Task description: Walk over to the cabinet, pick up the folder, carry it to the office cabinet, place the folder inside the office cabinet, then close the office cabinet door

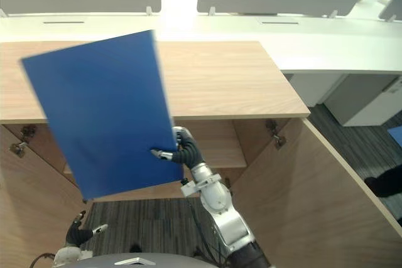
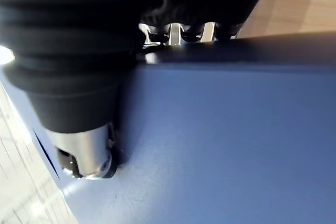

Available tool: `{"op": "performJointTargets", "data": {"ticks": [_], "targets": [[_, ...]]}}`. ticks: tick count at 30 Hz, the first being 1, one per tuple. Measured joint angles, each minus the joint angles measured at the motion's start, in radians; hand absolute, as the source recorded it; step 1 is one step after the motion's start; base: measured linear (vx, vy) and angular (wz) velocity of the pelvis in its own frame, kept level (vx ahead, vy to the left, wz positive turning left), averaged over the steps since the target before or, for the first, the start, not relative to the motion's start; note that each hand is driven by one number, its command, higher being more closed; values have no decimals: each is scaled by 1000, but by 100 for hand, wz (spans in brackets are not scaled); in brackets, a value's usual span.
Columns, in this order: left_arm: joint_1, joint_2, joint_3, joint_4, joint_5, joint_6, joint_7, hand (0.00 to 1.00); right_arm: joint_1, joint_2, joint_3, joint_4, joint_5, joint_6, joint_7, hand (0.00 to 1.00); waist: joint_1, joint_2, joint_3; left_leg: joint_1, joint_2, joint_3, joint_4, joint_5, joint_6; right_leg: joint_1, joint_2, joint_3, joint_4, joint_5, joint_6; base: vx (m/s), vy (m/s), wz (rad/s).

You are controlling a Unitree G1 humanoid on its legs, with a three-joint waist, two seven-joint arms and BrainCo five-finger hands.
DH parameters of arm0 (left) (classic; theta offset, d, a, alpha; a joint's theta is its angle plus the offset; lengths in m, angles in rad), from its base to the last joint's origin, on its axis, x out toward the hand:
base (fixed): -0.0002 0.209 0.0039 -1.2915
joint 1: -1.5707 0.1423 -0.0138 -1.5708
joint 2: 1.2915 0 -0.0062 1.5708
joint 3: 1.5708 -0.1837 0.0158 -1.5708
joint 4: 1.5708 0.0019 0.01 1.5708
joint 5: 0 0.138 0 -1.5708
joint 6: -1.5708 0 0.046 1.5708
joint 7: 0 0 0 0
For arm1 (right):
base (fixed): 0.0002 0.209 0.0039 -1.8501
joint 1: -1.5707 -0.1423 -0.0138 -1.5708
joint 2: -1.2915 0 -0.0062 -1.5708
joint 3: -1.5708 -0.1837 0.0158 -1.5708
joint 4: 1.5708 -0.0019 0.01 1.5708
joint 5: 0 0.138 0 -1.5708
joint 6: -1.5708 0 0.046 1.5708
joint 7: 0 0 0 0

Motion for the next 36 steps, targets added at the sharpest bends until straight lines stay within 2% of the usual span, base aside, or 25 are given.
{"op": "performJointTargets", "data": {"ticks": [1,2,3,5,7,10,13,18,23,26,27,36], "targets": [[-46,15,-9,0,0,0,4,0,-66,-15,35,32,-30,2,2,100,3,-16,38,-58,9,-2,68,-13,5,-50,1,7,47,-6,-6,-97,-18,-6],[-72,24,-15,0,0,-2,8,0,-100,-22,52,45,-39,4,2,100,7,-13,66,-97,17,-1,115,-29,7,-79,2,9,70,-9,-7,-138,-46,0],[-110,32,-22,0,-1,-2,13,0,-151,-36,76,62,-61,8,2,100,11,-27,100,-152,30,-4,193,-55,13,-113,5,10,108,-13,-7,-162,-54,2],[-170,34,-30,-1,-2,-3,18,0,-237,-73,126,102,-105,17,2,100,16,-2,174,-289,63,-18,363,-114,21,-218,12,10,214,-41,-3,-197,-22,6],[-188,38,-38,-1,-2,-4,19,0,-260,-95,148,121,-131,19,1,100,17,15,227,-341,70,-31,435,-140,22,-271,10,9,293,-70,-2,-192,23,12],[-201,63,-41,-2,-2,-4,20,0,-298,-137,175,138,-189,22,1,100,24,25,267,-452,84,-39,524,-170,16,-393,3,7,407,-116,-13,-178,9,8],[-222,91,-61,-2,-2,-4,21,0,-336,-180,186,138,-218,32,-5,100,24,36,305,-562,100,-58,594,-175,21,-496,8,-1,477,-124,-19,-128,-7,7],[-250,85,-73,-38,-1,-2,20,0,-352,-189,174,103,-224,39,-20,100,30,42,350,-730,140,-65,727,-207,23,-661,16,3,601,-152,-27,-102,-14,-5],[-300,62,-58,-112,-2,-3,20,0,-348,-184,74,14,-135,40,-40,100,44,56,391,-874,165,-67,828,-229,30,-813,19,9,709,-174,-28,-67,-20,-6],[-342,56,-52,-149,-4,-5,21,0,-355,-157,-41,-9,-82,39,-83,100,50,60,412,-959,172,-81,870,-233,34,-894,18,2,758,-187,-29,-30,-39,7],[-364,53,-46,-178,-6,-7,21,0,-363,-146,-105,-12,-44,39,-119,100,53,60,430,-997,173,-89,886,-233,34,-929,17,-4,778,-193,-33,0,-48,7],[-389,29,-18,-241,-16,-24,20,0,-425,-145,-270,35,90,39,-195,100,64,60,449,-1079,183,-92,914,-229,40,-1018,18,-8,822,-202,-35,45,-47,1]]}}
